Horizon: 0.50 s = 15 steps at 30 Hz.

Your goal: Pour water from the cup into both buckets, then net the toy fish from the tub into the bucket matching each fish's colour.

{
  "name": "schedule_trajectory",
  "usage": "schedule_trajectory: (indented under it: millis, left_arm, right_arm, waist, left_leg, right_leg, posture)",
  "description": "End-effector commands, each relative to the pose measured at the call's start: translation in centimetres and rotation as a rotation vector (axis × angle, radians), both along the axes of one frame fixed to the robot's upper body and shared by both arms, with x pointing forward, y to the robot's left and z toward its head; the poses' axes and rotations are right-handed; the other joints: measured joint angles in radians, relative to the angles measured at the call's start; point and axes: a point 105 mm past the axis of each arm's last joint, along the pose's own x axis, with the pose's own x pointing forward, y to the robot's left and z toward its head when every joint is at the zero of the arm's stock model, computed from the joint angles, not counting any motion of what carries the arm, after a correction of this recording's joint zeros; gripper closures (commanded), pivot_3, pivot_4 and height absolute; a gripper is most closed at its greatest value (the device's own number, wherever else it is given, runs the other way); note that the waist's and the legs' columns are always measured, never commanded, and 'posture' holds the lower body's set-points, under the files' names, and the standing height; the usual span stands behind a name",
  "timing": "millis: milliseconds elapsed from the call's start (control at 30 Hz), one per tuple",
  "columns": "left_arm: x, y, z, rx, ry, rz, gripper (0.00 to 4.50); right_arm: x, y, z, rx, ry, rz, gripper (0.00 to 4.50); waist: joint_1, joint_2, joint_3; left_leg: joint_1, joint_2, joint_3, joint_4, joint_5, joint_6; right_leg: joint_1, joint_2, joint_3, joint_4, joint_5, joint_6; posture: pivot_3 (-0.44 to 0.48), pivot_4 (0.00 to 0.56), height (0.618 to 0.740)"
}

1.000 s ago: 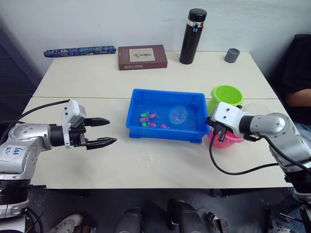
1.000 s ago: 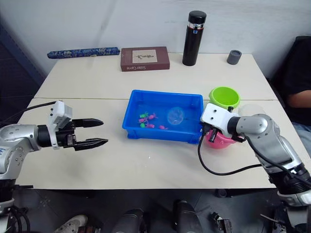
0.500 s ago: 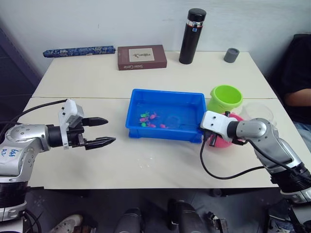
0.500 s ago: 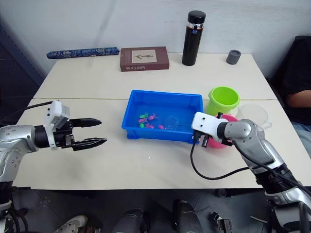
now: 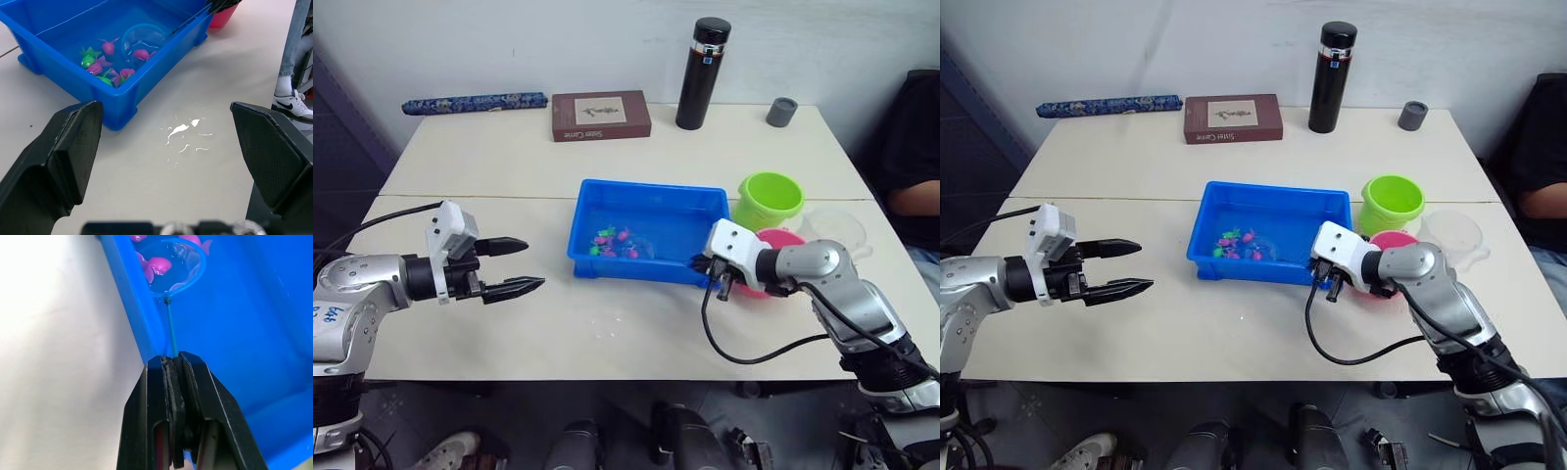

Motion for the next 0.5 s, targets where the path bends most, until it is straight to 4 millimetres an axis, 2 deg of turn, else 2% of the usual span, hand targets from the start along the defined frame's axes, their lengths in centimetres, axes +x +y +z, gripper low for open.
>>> schedule_trajectory:
  millis: [33, 400, 500]
  left_arm:
    - [-0.1, -0.3, 1.5, 0.001, -0.061, -0.025, 0.02]
    - [1.2, -1.4, 2.4, 0.017, -0.112, -0.091, 0.02]
    - [1.8, -2.2, 2.6, 0.018, -0.131, -0.117, 0.02]
  right_arm:
    - [0.5, -0.8, 2.4, 0.056, -0.052, -0.04, 4.5]
    - [0.3, -2.3, 4.2, 0.096, -0.089, -0.089, 4.5]
    - [-0.1, -3.3, 5.5, 0.132, -0.113, -0.11, 4.5]
  waist:
    - [0.0, 0.0, 0.0]
    - [0.0, 0.0, 0.0]
    - [0.004, 0.0, 0.0]
  left_leg:
    - [0.0, 0.0, 0.0, 0.0, 0.0, 0.0]
    - [0.0, 0.0, 0.0, 0.0, 0.0, 0.0]
    - [0.0, 0.0, 0.0, 0.0, 0.0, 0.0]
  right_leg:
    - [0.0, 0.0, 0.0, 0.0, 0.0, 0.0]
    - [0.0, 0.0, 0.0, 0.0, 0.0, 0.0]
    - [0.0, 0.0, 0.0, 0.0, 0.0, 0.0]
  posture:
    - [0.0, 0.15, 0.74]
    - [0.0, 0.15, 0.74]
    - [0.0, 0.15, 0.74]
